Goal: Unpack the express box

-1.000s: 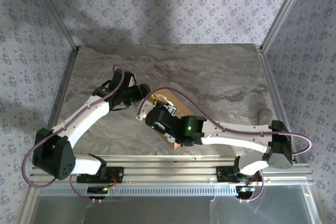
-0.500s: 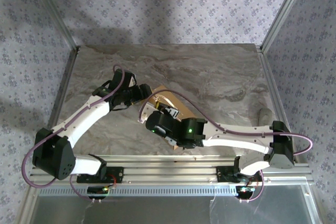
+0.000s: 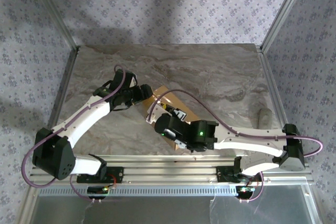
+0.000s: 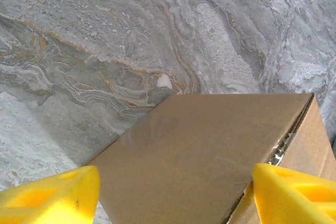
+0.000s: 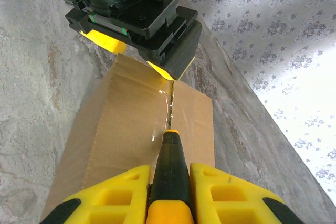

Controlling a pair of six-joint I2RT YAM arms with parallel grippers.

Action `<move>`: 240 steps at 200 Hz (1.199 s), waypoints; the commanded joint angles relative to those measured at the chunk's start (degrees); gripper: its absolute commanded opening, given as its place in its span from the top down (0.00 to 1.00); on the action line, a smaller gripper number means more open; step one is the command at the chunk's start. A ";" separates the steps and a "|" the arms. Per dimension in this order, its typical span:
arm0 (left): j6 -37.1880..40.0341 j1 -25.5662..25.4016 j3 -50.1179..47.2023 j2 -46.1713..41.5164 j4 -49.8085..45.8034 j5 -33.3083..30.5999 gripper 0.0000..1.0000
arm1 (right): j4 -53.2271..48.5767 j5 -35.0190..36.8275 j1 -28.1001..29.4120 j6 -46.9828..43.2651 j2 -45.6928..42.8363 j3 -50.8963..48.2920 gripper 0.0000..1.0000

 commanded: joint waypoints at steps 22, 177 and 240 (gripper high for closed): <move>1.66 -0.14 2.02 2.17 -7.83 -5.59 0.25 | -4.96 1.07 0.22 4.22 -2.55 -1.11 1.00; 10.68 -7.62 11.17 2.84 -7.57 -4.07 0.23 | -3.99 1.90 0.56 6.45 -3.20 -2.32 1.00; 9.83 -8.68 10.67 5.32 -11.71 -8.20 0.24 | -4.72 2.37 0.58 6.55 -3.19 -2.03 1.00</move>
